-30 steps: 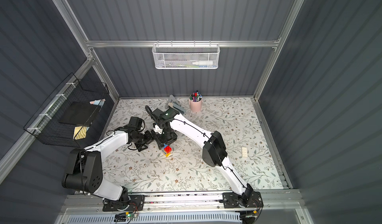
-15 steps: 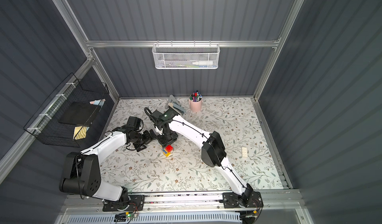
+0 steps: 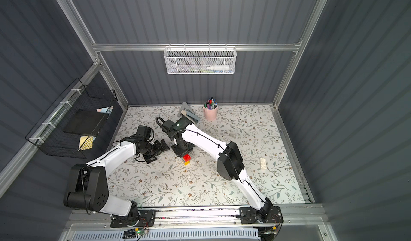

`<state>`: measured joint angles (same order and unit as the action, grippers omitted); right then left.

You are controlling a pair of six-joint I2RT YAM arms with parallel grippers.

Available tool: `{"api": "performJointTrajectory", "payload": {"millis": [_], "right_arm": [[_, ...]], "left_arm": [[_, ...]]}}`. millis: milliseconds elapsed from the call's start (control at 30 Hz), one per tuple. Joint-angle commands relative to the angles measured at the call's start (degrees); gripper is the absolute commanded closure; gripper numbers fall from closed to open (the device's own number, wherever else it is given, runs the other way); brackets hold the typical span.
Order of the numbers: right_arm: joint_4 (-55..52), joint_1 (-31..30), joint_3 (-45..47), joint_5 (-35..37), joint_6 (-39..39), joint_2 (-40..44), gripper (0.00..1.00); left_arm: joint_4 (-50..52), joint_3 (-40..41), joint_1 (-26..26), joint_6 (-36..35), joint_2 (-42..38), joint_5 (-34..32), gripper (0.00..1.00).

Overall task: Assemble a spoon with lego
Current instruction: Move the lego brick at the center of the board.

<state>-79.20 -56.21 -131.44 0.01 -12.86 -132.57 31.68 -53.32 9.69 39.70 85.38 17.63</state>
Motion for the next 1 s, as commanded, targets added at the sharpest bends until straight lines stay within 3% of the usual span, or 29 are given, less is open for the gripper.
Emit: {"api": "performJointTrajectory", "payload": {"millis": [0, 233, 667, 967], "right_arm": [[-3.6, 2.04, 5.02, 4.28, -1.69, 4.79, 0.7], [3.11, 5.99, 19.47, 3.0, -2.84, 13.66, 0.69], [6.07, 8.11, 24.47, -0.18, -4.13, 15.58, 0.62], [6.02, 9.14, 23.75, -1.71, -4.88, 16.86, 0.37]], "left_arm": [[1.36, -0.95, -0.46, -2.33, -1.37, -0.37, 0.01], [1.43, -1.22, -0.39, -2.9, -0.66, 0.3, 0.01], [1.75, -0.76, -0.46, -3.84, 0.41, 0.15, 0.01], [1.82, -1.74, -0.41, -4.17, 1.53, 0.39, 0.01]]}}
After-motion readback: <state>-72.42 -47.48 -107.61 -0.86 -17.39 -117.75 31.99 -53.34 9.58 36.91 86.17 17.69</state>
